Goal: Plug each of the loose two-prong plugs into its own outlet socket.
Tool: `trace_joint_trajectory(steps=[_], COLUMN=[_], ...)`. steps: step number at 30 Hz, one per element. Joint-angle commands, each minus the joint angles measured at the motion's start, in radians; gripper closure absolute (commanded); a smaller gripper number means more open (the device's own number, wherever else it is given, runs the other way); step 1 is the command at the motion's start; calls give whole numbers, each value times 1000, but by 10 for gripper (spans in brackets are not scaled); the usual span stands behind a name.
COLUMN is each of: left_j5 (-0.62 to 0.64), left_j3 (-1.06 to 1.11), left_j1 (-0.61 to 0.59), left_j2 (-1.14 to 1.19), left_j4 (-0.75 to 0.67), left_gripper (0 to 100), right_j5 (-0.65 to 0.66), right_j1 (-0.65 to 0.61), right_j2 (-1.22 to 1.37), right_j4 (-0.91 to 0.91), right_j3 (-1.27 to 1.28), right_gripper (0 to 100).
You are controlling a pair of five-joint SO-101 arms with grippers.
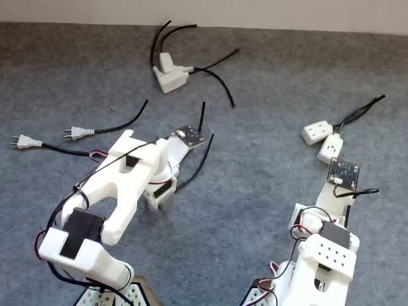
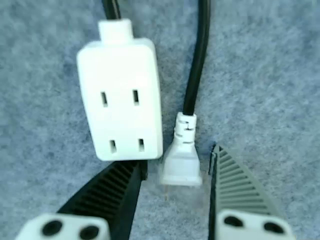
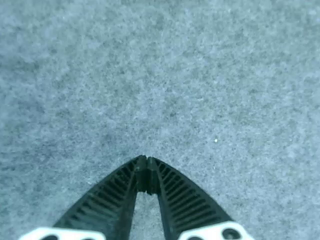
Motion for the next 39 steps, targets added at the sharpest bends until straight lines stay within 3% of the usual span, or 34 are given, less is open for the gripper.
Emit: trace_joint_trajectory(steps=[1,7,12,19,27,34,39], left_j5=[-17,-57,-57,-58,-58,-58,-54], left_j3=[-127,-338,-392,-297,-148,-25,-18], left_j1=[-4,-7,-7,-1,-8,-7,-7], left_j2=[77,323,354,223,85,85,84], left_j4=[52,218,265,265,255,115,98], left_gripper=[794,861,867,906,854,853,854], right_j5=[5,5,5,5,5,5,5], right_j1=[18,18,18,18,18,18,19], right_j2=[-18,-18,-18,-18,-18,-18,-18], right_j4=[-16,-16,-16,-16,-16,-16,-16], right_j3=[-7,-7,-7,-7,-7,-7,-7], right_gripper=[991,991,991,991,991,991,991])
